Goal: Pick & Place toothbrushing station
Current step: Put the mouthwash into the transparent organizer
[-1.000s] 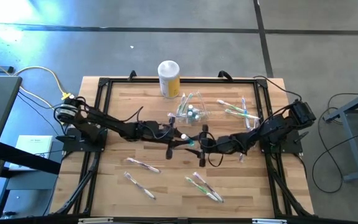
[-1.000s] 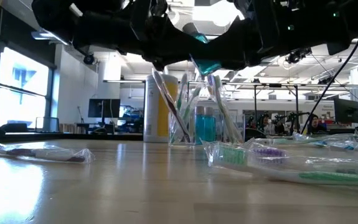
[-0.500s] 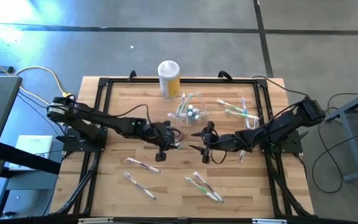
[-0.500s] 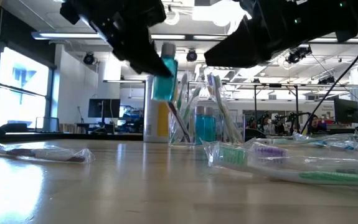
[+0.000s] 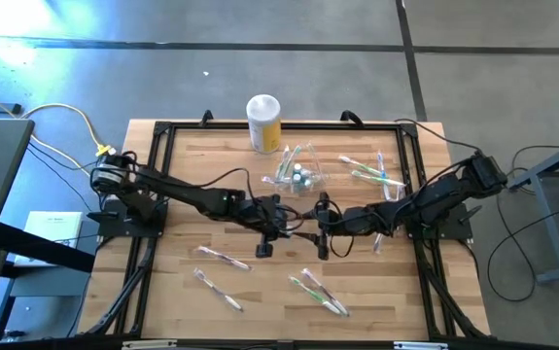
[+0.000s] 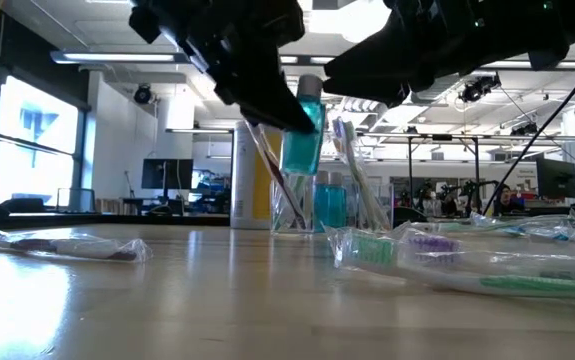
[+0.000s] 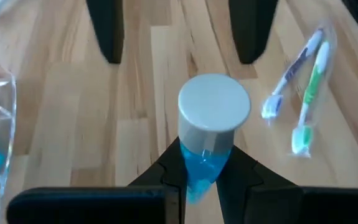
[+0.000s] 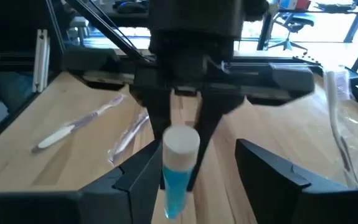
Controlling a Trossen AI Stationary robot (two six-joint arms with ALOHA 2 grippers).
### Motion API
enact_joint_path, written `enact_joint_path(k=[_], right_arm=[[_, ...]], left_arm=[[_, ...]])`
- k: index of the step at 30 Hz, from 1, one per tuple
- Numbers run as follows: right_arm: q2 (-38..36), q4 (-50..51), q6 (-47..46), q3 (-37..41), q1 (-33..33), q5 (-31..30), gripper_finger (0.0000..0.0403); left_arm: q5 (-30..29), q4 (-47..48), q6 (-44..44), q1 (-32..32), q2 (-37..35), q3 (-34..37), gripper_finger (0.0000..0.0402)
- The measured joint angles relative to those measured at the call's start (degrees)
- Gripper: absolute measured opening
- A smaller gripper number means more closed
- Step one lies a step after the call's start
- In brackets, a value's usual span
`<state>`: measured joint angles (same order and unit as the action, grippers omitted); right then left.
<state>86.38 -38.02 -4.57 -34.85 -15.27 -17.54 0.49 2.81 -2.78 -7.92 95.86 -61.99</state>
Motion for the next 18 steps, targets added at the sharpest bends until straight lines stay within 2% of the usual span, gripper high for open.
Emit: enact_joint_path(k=[5, 18], right_arm=[[0.18, -1.31, -0.02, -0.02, 0.04, 1.61, 0.0192], [0.18, -0.24, -1.97, -0.02, 1.21, 4.58, 0.0191]], left_arm=[[-1.66, 0.34, 1.0, 0.0, 0.93, -2.14, 0.0045], [-3.64, -2.45, 1.0, 0.01, 0.93, -2.3, 0.0045]])
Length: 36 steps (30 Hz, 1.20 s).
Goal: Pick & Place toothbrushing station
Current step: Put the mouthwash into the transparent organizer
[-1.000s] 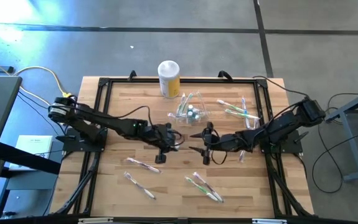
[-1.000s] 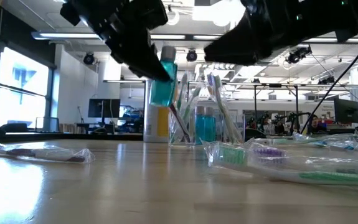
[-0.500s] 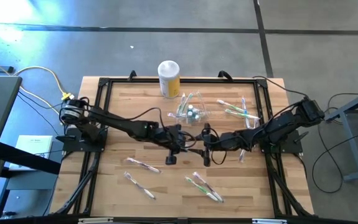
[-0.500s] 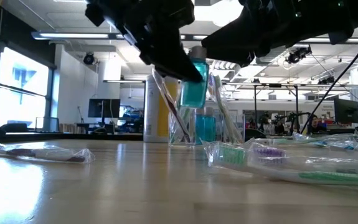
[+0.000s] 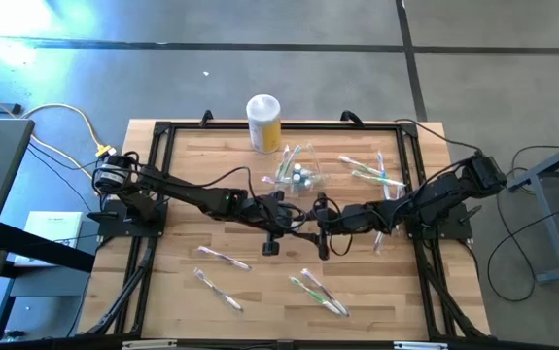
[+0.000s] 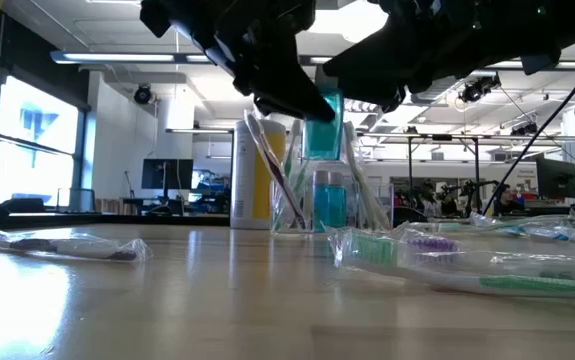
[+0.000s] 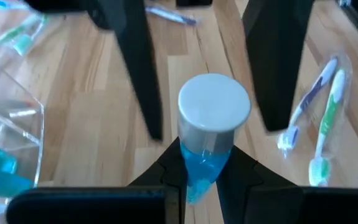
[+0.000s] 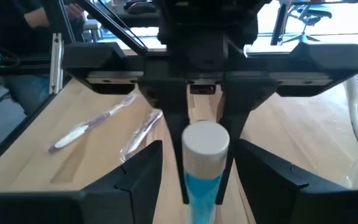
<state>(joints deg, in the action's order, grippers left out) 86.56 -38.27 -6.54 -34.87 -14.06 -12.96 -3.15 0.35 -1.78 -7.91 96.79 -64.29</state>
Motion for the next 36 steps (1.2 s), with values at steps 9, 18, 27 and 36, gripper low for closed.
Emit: enact_joint_path(k=[9, 18, 27, 36], right_arm=[[0.0, 0.29, -0.79, 0.0, 0.69, 1.43, 0.0191], [0.02, -1.42, 2.25, 0.0, 0.73, 1.41, 0.0191], [0.04, -2.29, 3.08, 0.0, 2.21, 5.11, 0.0191], [0.04, -2.25, 3.32, 0.0, 2.22, 5.2, 0.0188]], left_arm=[[-0.23, -0.69, 0.0, 0.01, 0.0, 0.0, 0.0045], [-0.48, -0.96, 0.07, 0.01, 0.0, 0.0, 0.0045], [-2.39, -1.52, 0.61, 0.01, 0.0, -0.02, 0.0045], [-2.41, -1.87, 0.63, 0.01, -0.07, -0.04, 0.0045]])
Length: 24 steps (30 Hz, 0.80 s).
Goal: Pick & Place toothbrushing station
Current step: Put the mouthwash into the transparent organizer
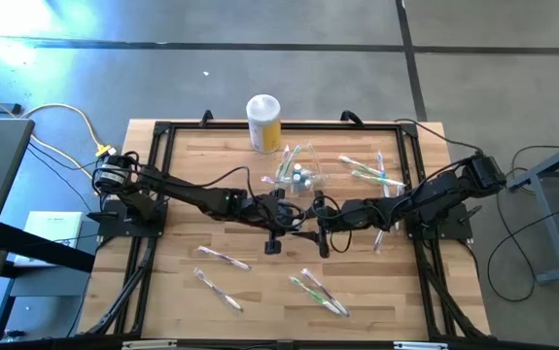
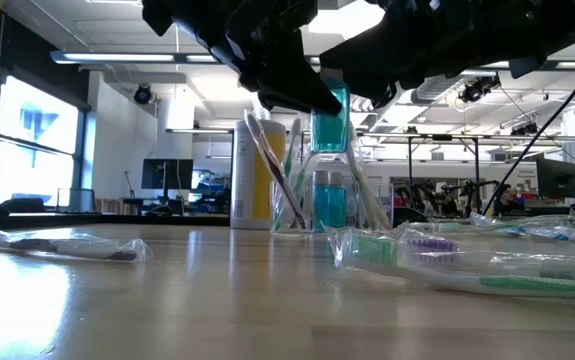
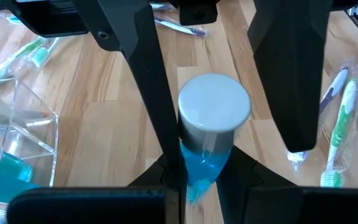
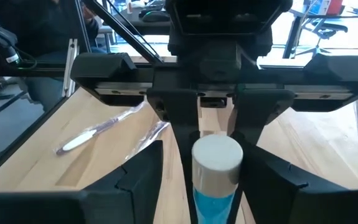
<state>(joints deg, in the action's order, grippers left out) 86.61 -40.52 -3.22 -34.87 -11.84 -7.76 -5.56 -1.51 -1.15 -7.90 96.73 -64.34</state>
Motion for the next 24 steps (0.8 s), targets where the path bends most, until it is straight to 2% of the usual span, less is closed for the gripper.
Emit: enact_joint_path(k=[16, 24], right_arm=[[0.0, 0.86, 1.62, 0.0, 0.04, 0.13, 0.0093], [0.0, 0.95, 2.03, 0.0, 0.0, -0.85, 0.0095]], left_arm=[[0.16, 0.19, 0.0, -0.02, 0.0, 0.0, 0.0045], [-0.05, 0.26, 0.84, 0.0, 0.0, 0.0, 0.0045]])
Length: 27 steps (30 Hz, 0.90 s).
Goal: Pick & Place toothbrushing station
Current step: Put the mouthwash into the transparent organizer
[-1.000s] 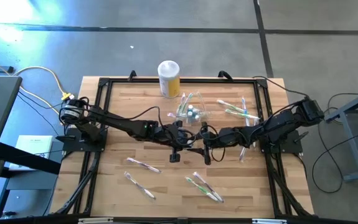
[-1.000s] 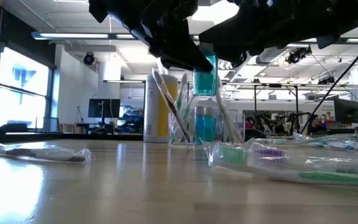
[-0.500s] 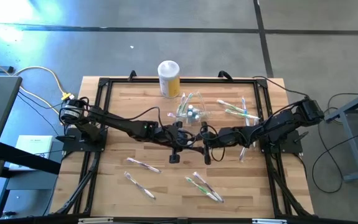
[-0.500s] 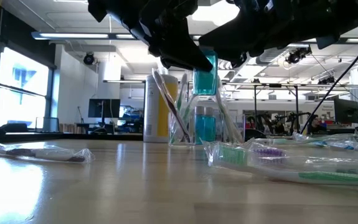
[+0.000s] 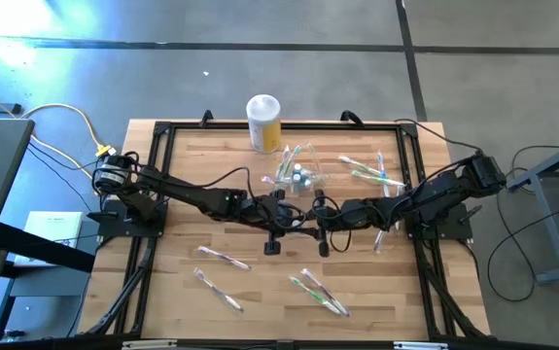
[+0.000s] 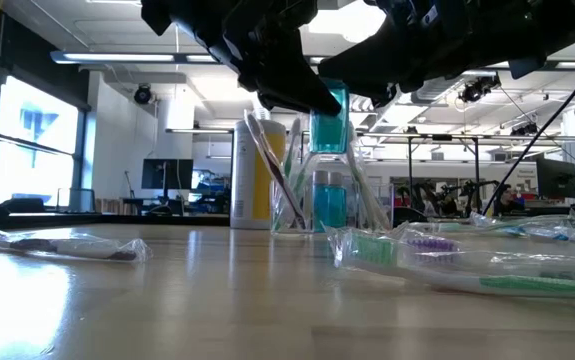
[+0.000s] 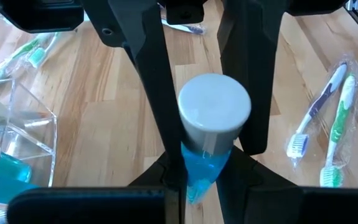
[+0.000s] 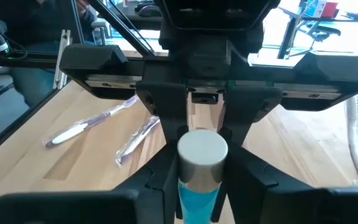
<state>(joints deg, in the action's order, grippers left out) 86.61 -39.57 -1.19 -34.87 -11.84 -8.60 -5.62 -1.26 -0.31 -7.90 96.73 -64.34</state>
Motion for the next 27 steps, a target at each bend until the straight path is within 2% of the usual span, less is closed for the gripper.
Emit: enact_joint_path(k=[4, 10, 13, 16, 19, 27], right_arm=[[0.0, 0.28, 0.0, -0.06, 0.0, -0.16, 0.0091], [0.0, 1.77, 0.35, -0.07, 0.0, -0.41, 0.0091], [0.0, 2.48, 0.5, -0.04, -0.18, -2.51, 0.0091], [0.0, 3.88, 1.24, -0.03, -0.64, -6.83, 0.0091], [-0.1, 4.61, 1.48, -0.02, -1.32, -14.41, 0.0091], [-0.11, 5.02, 1.42, 0.0, 0.53, -26.15, 0.0091]], left_arm=[[-0.13, 0.0, 0.04, 0.0, 0.0, 0.0, 0.0059], [-0.21, 0.16, 0.06, 0.02, -0.02, 0.0, 0.0143], [-0.61, 0.4, -0.1, 0.02, -0.02, 0.0, 0.0176], [-2.9, 2.77, 0.0, 0.04, -0.3, 0.0, 0.0198], [-5.64, 7.3, 0.06, 0.04, -1.0, -0.12, 0.021], [-9.55, 24.36, -4.05, 0.02, -3.91, 0.05, 0.0213]])
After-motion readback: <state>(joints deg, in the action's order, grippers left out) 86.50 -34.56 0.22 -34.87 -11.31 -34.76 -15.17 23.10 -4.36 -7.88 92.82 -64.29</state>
